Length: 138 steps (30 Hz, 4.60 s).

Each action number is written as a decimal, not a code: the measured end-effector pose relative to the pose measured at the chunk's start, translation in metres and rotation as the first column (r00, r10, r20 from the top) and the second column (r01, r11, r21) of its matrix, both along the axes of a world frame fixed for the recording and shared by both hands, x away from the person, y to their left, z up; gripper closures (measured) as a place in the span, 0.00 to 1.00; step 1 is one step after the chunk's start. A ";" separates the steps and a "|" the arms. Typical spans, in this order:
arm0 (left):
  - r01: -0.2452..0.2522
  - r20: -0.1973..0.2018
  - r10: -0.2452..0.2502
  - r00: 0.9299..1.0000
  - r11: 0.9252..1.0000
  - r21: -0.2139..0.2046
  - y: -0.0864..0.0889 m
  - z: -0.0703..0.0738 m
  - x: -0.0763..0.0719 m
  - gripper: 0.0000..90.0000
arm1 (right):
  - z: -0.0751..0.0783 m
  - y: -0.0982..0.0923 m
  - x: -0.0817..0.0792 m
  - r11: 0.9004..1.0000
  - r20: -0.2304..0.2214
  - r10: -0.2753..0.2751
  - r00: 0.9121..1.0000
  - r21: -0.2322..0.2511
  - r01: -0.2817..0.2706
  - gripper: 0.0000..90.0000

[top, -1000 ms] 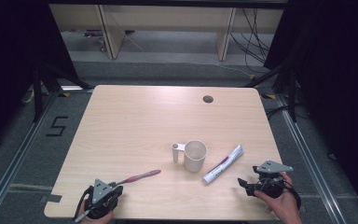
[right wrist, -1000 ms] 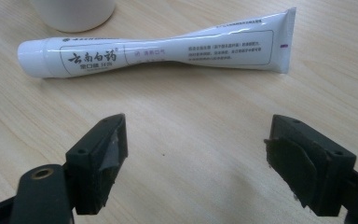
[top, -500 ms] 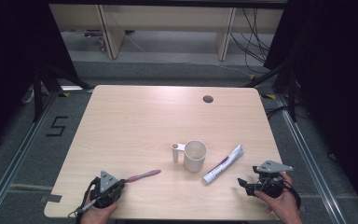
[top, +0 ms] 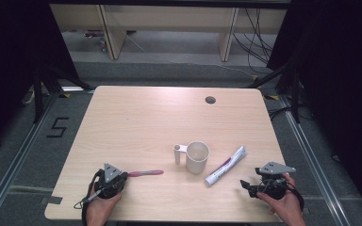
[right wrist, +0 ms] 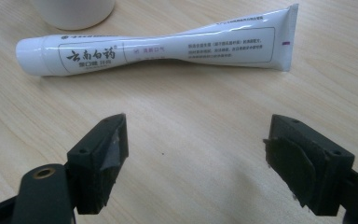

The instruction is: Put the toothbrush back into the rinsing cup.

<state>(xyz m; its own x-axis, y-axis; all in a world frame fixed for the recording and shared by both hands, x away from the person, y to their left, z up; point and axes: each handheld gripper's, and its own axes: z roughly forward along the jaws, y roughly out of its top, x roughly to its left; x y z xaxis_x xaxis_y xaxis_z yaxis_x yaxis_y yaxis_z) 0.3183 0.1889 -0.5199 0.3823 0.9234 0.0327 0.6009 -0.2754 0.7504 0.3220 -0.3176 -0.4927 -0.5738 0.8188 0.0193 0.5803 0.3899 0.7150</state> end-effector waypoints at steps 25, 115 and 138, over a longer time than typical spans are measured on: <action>-0.033 -0.008 0.033 0.999 0.999 -0.033 -0.030 0.006 0.063 0.97 | -0.001 -0.001 0.001 1.000 -0.019 0.003 1.000 0.001 -0.003 0.24; 0.391 -0.595 -0.176 0.785 0.885 0.254 -0.096 0.041 0.086 0.91 | -0.003 0.006 0.003 0.999 -0.011 0.045 0.999 -0.003 -0.045 0.25; 0.434 -0.517 -0.272 0.812 0.873 0.222 -0.089 0.065 0.085 0.92 | -0.003 0.004 0.005 0.999 0.005 0.044 0.999 -0.004 -0.044 0.25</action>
